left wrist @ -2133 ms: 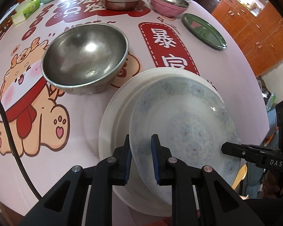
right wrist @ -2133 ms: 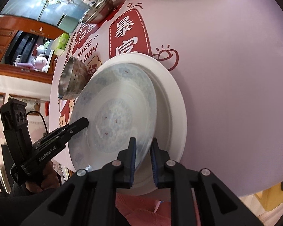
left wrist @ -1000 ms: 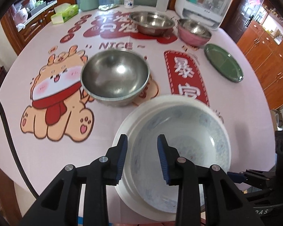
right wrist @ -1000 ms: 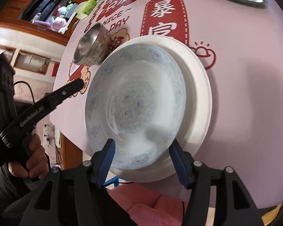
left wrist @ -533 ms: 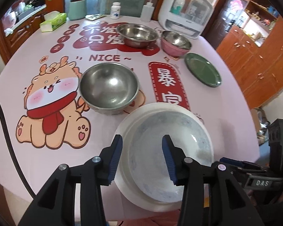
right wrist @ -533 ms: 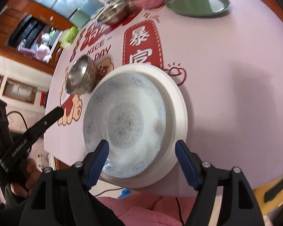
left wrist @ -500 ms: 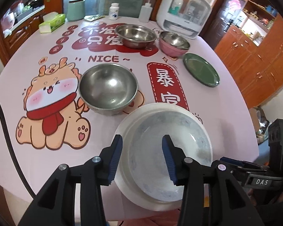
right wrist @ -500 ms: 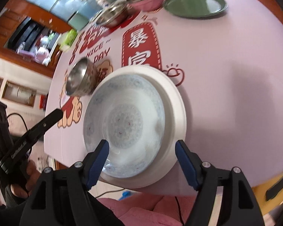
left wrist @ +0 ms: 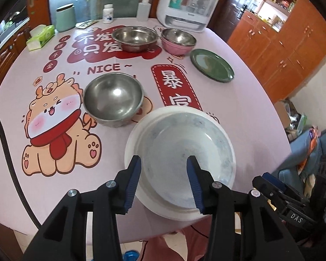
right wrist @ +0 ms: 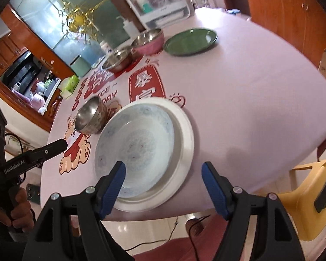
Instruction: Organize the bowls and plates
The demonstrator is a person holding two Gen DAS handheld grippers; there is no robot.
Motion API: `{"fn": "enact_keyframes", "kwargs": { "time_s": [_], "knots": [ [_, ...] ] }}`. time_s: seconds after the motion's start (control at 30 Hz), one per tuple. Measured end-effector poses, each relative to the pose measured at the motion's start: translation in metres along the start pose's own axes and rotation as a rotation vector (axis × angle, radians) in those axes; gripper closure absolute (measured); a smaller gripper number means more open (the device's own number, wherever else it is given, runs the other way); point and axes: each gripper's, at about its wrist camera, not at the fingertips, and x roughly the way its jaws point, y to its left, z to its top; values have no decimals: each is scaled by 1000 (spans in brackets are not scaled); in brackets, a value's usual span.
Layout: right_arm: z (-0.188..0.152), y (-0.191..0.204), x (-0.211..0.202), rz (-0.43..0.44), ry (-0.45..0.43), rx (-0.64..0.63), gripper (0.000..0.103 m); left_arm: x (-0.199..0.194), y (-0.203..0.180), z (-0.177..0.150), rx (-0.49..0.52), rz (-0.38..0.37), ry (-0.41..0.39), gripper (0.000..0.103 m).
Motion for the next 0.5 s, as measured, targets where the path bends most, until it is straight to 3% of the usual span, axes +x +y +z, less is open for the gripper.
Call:
{"fn": "enact_keyframes", "kwargs": {
  "time_s": [0.23, 0.5],
  "knots": [
    [11, -7, -16, -35, -97, -24, 30, 1, -16, 8, 5, 21, 26, 61],
    [45, -31, -15, -6, -96, -62, 30, 9, -49, 34, -17, 39, 23, 61]
  ]
}}
